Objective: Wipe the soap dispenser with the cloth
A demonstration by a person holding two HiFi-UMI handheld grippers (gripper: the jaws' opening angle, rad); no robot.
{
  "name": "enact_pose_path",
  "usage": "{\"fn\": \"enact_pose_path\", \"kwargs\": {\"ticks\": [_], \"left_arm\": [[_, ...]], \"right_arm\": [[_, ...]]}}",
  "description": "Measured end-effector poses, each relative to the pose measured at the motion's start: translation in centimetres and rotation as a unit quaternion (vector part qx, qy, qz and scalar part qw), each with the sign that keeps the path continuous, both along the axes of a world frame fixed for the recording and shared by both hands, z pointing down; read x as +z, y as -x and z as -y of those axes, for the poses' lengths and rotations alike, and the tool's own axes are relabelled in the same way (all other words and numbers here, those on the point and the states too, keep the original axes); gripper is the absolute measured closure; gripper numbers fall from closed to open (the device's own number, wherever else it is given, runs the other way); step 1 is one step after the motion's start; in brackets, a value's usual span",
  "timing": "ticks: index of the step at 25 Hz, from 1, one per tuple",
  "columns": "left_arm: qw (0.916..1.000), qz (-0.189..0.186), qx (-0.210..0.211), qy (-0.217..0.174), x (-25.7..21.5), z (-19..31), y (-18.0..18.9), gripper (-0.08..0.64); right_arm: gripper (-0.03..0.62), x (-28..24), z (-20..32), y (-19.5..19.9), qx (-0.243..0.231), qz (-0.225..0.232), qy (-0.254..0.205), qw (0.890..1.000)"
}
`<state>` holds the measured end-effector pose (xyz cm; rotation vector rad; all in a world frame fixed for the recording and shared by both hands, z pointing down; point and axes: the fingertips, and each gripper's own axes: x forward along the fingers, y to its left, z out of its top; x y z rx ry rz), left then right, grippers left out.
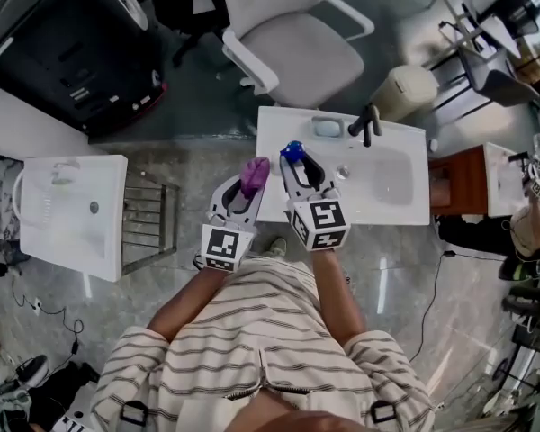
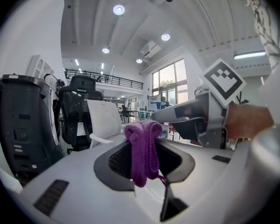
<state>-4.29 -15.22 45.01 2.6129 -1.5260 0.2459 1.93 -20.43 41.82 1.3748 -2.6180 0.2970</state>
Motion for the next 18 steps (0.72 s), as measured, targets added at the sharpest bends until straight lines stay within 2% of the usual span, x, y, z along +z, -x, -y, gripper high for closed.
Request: {"fn": "enact_pose_path", "kwargs": {"ticks": [9, 18], "left_arm": [[0.9993, -0.004, 0.035, -0.016, -1.3, 0.4, -1.3, 0.442], [0.9977, -0.009, 0.064, -0.021, -1.0, -0.7, -2.4, 0.442]], "right_arm": [[0.459, -1.8, -0.2, -0.2, 0.003, 0.003, -0.014, 1.000], [0.459, -1.7, -0.6, -0.4, 0.011, -0.005, -0.010, 1.000]]}}
